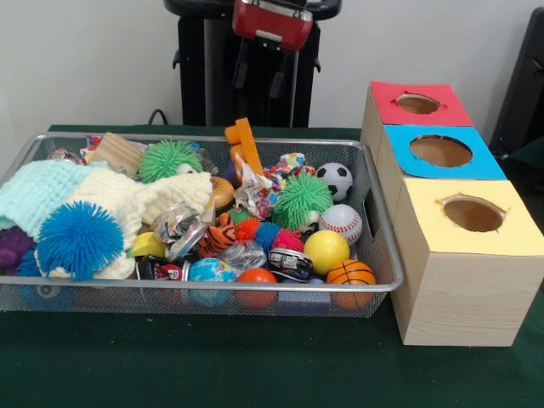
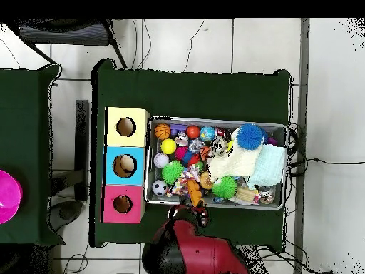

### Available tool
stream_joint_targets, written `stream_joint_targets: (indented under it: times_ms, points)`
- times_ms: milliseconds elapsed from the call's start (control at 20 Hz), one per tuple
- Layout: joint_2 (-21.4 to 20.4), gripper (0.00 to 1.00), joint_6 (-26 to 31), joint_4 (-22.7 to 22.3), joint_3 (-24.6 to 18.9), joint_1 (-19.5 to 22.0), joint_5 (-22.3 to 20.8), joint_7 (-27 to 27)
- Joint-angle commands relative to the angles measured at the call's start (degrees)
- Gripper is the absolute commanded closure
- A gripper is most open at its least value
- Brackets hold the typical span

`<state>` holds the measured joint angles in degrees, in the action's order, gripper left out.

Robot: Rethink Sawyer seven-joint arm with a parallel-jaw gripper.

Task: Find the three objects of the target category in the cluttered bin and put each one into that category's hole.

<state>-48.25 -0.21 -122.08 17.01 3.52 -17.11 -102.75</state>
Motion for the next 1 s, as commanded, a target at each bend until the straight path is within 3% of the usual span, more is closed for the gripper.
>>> stream_joint_targets:
  times_ms: [50, 250, 450, 750, 900, 1000]
  points:
    - [3.87, 0.0, -12.55, 4.64, 6.05, 2.63, 5.28, -13.34]
    - [5.78, 0.0, -18.13, 4.71, 3.41, 4.61, 6.9, -13.44]
    - [4.82, 0.0, -17.75, 4.29, -0.51, 7.96, 5.5, -11.66]
    - [1.81, 0.0, -16.94, 1.33, -19.4, 21.73, 1.48, -17.54]
    - [-0.09, 0.0, -16.21, 0.22, -24.92, 24.96, 1.87, -18.01]
    - [0.68, 0.0, -17.07, 0.22, -26.08, 25.47, 2.73, -17.35]
